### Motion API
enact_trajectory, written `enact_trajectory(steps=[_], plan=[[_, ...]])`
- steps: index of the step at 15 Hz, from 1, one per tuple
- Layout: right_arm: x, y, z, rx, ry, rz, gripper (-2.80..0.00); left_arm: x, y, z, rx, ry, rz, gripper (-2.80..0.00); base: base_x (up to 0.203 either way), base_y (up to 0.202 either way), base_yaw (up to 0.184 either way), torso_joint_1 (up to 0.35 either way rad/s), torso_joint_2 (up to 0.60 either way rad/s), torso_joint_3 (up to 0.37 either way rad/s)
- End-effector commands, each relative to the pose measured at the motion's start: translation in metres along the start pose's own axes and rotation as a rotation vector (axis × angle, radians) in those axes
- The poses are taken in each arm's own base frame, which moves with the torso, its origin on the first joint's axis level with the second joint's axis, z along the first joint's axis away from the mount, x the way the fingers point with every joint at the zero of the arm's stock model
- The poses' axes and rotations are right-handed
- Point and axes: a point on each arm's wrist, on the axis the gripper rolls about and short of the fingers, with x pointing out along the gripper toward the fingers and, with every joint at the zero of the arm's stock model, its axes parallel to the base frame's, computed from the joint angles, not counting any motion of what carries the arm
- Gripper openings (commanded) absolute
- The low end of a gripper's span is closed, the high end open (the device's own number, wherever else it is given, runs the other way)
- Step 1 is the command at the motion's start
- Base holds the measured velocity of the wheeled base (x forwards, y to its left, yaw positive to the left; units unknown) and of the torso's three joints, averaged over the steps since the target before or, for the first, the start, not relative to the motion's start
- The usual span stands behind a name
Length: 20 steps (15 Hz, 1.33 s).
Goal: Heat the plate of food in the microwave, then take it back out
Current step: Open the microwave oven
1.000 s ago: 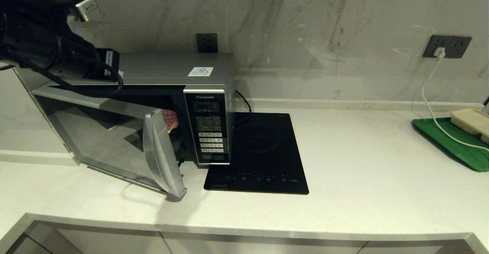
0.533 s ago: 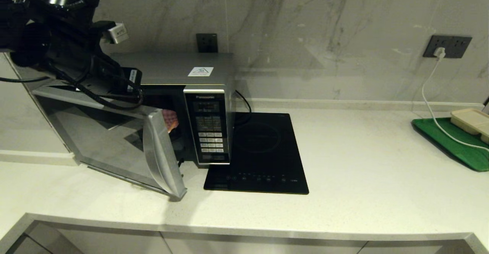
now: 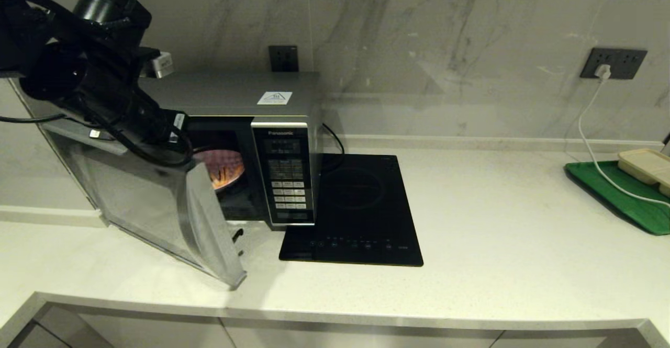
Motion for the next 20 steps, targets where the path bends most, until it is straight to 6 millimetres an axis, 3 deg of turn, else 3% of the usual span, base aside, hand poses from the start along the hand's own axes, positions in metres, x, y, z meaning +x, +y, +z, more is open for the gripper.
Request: enact_trajectory(steps=[1,5,9,14,16,20], plan=[[0.000,0.000,0.000,0.001,0.000,0.000,-2.80,-0.017,0.007,-0.011,-0.054,0.050,0.019,-2.80,0.000,0.000,0.000,0.000,0.00,0.000],[0.000,0.000,0.000,0.001,0.002,0.000,-2.80,-0.034,0.020,-0.025,-0.172,0.124,0.097,-2.80,0.000,0.000,0.000,0.000,0.00,0.000],[0.000,0.000,0.000,0.001,0.001,0.000,-2.80,-0.060,0.057,-0.038,-0.271,0.098,0.240,-2.80,0.000,0.000,0.000,0.000,0.00,0.000],[0.000,0.000,0.000,0.001,0.002,0.000,-2.80,-0.075,0.102,-0.077,-0.418,0.184,0.407,-2.80,0.000,0.000,0.000,0.000,0.00,0.000],[0.000,0.000,0.000,0.001,0.002,0.000,-2.80,-0.086,0.097,-0.079,-0.413,0.155,0.380,-2.80,0.000,0.000,0.000,0.000,0.00,0.000],[0.000,0.000,0.000,0.001,0.002,0.000,-2.80,-0.105,0.054,-0.076,-0.265,0.069,0.192,-2.80,0.000,0.000,0.000,0.000,0.00,0.000]])
